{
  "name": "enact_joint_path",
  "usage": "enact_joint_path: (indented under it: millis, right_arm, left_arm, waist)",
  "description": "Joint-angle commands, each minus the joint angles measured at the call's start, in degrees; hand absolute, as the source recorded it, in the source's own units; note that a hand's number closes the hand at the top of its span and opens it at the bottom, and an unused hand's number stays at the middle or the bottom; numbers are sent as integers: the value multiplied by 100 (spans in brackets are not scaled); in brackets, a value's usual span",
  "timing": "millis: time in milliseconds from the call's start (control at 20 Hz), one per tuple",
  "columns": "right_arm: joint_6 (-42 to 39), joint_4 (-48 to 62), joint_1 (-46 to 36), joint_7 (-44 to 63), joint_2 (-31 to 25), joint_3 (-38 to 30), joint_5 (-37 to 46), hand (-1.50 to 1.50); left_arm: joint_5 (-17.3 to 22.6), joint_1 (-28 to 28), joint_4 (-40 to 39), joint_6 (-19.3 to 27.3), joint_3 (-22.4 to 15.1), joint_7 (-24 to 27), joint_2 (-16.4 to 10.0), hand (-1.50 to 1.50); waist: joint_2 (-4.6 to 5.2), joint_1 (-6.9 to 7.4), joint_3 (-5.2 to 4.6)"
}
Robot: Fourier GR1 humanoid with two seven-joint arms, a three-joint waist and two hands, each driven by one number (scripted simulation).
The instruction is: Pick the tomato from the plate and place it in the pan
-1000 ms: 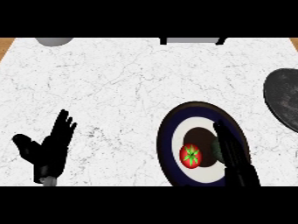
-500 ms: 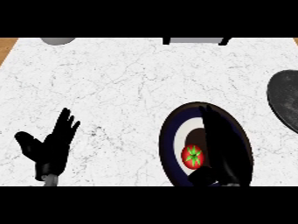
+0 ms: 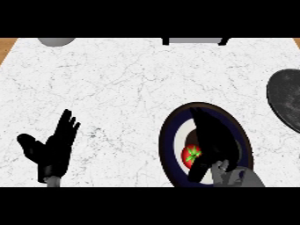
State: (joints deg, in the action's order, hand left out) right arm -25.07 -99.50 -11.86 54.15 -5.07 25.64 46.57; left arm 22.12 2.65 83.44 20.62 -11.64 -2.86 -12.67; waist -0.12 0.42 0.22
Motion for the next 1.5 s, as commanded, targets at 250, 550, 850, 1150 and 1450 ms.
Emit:
enact_joint_path:
  millis: [250,550,850,1150,1450]
  right_arm:
    - [-636,280,-169,182,125,-292,-71,-150]
    - [268,218,535,-237,365,369,661,-150]
    - [563,926,421,-760,207,-16,852,-150]
    - [723,700,775,-1241,214,127,782,150]
    - [965,1207,264,-1883,129,7,1116,150]
  left_arm:
    - [-106,29,-42,-8,184,-316,32,0]
    - [-295,29,-274,-98,150,-67,355,0]
    - [-338,286,71,-264,205,-213,335,0]
    - [-173,52,-176,-586,652,-353,173,0]
    - [-432,-4,-220,-572,666,-379,279,0]
  waist:
    - [11,-27,-22]
    - [11,-41,-22]
    - [13,-24,-21]
    - [10,-41,-21]
    - [12,-29,-22]
